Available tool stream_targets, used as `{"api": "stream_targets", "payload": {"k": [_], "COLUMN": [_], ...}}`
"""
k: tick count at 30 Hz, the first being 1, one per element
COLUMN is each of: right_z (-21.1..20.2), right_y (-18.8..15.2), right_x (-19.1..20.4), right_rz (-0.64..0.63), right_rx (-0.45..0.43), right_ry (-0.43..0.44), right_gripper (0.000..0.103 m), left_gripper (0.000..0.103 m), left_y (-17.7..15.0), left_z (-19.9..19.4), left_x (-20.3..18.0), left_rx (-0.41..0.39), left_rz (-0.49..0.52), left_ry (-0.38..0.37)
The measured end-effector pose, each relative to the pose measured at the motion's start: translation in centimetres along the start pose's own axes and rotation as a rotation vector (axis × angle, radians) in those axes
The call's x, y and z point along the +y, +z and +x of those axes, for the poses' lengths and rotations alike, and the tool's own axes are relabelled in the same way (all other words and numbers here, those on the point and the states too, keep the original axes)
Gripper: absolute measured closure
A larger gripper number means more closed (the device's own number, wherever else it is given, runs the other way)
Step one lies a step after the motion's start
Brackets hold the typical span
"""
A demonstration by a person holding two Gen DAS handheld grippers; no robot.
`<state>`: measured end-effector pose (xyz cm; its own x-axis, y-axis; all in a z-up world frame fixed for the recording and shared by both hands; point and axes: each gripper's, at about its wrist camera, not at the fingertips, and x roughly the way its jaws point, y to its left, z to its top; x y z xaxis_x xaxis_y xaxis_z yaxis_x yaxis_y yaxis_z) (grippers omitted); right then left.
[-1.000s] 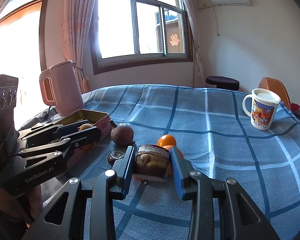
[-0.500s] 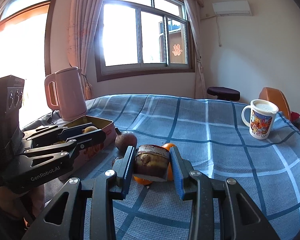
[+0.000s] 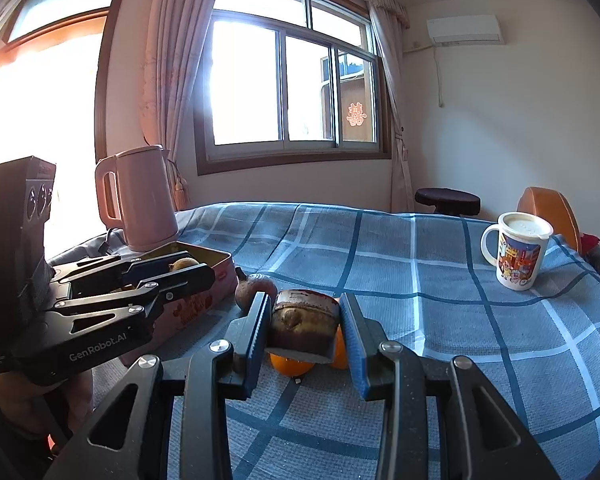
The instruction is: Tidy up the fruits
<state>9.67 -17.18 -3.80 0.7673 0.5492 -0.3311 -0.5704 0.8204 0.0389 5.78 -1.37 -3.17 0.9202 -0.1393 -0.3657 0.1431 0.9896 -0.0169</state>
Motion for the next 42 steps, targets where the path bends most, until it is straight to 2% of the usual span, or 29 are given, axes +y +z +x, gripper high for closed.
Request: {"api": "stream_targets", "payload": {"k": [42], "right_z": [-2.4], "right_y": [-0.2], "right_x": [0.9], "right_rz": [-0.054], "right_rx": [-0.131], "right_ry": [-0.015], "right_gripper": [0.066], "left_gripper": [0.074], "left_y": [-0.2], "left_z": [-1.9], "left_x": [0.1], "left_rx": [-0.103], "left_rz": [0.007], "left_ry": [0.05]}}
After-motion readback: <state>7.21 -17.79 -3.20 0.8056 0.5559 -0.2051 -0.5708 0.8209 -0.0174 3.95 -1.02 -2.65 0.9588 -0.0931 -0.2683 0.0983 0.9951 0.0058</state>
